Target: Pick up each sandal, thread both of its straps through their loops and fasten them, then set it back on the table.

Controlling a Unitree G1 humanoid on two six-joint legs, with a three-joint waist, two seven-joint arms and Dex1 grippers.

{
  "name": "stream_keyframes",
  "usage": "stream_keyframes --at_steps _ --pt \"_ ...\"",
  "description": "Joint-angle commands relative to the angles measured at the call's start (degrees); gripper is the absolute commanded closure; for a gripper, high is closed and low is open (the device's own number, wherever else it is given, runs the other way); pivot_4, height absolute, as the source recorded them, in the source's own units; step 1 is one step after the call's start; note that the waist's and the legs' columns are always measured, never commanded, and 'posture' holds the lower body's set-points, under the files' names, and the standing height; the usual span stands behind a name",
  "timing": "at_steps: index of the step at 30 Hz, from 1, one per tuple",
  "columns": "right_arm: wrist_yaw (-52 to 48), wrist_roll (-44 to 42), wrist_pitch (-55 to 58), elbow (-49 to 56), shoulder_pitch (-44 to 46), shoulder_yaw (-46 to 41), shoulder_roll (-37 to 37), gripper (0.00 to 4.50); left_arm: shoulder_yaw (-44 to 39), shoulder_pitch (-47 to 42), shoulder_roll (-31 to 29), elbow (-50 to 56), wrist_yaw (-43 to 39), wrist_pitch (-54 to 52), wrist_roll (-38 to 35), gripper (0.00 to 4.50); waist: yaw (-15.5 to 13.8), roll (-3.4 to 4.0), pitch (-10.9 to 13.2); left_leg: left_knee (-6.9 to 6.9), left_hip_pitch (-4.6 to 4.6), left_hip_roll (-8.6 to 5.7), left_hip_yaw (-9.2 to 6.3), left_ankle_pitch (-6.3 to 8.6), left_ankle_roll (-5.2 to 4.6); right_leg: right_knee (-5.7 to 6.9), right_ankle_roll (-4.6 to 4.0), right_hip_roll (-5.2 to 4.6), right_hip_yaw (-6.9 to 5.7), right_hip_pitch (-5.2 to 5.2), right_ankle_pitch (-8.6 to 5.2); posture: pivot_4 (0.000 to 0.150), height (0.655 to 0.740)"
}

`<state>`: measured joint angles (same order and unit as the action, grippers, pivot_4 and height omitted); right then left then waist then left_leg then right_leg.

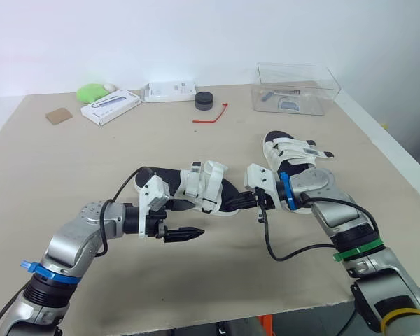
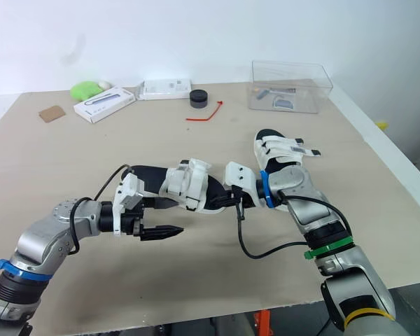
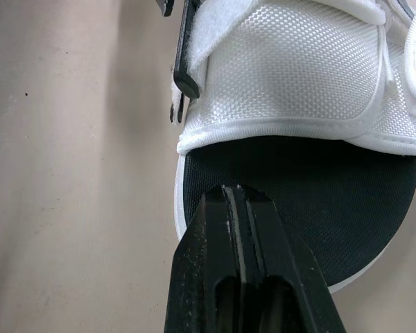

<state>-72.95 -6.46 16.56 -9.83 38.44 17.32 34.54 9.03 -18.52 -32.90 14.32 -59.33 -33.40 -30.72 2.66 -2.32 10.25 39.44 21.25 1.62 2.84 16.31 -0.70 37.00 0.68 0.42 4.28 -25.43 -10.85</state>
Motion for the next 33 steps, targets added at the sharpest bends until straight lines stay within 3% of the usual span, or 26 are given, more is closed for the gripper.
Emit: stream_keyframes --at_steps 1,16,33 --pt "-0.2 0.1 -0.4 0.3 0.9 -0.6 0.5 4.50 1.1 -0.3 1.3 0.0 0.0 2.5 1.3 0.44 0.0 0.00 0.0 0.00 0.00 -0.01 0.00 0.00 0.00 0.00 0.00 0.00 0.01 0.00 0.00 0.150 0.7400" --pt "-0.1 -0.4 0.5 1.6 -0.2 -1.0 1.6 4.50 0.4 -1.2 3.6 -2.8 1.5 9.6 5.9 0.44 0.0 0.00 0.0 0.00 0.02 -0.01 0.00 0.00 0.00 -0.01 0.01 -0.04 0.00 0.00 0.00 0.150 0.7400" --pt "-0.1 -0.2 0.5 1.3 0.0 -0.9 1.6 4.50 3.7 -1.4 5.6 -3.8 0.3 6.9 5.3 0.44 0.0 0.00 0.0 0.00 0.02 -0.02 -0.01 0.00 0.00 -0.01 0.02 -0.03 0.00 0.00 0.01 0.150 0.7400"
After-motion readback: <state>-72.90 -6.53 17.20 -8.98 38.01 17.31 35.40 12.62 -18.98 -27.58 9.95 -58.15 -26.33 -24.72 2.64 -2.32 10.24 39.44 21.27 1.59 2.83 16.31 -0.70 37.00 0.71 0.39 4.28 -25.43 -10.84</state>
